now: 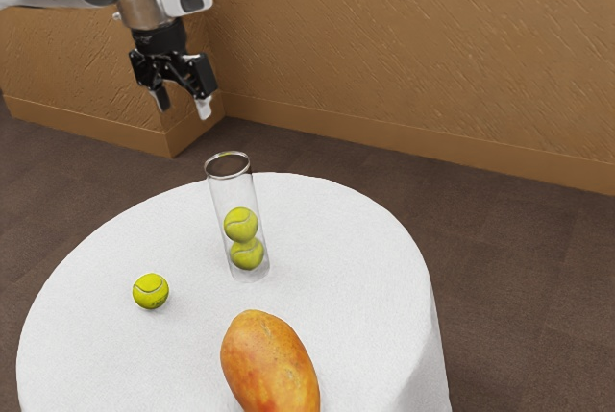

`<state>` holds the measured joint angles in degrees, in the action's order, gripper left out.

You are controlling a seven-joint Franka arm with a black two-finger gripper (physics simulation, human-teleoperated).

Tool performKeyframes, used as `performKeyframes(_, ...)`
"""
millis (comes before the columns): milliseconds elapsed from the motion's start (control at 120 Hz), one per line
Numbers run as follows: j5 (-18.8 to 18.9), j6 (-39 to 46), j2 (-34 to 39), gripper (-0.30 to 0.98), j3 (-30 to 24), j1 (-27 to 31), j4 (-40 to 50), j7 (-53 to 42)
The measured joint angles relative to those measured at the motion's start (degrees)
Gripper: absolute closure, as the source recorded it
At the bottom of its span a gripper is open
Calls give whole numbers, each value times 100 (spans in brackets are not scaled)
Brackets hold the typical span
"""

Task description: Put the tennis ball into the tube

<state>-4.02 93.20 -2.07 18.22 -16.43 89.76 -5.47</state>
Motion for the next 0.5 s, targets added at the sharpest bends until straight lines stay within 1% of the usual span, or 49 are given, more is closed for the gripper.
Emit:
performKeyframes(92, -1, 0, 42, 2, -2, 3, 48, -47)
performKeyframes(192, 2, -33, 179, 2, 41, -65, 328, -83)
performKeyframes(333, 5, 45, 706, 2, 60, -100, 1432, -119)
performKeyframes(500, 11, 591, 775, 2, 307, 74, 2646, -205)
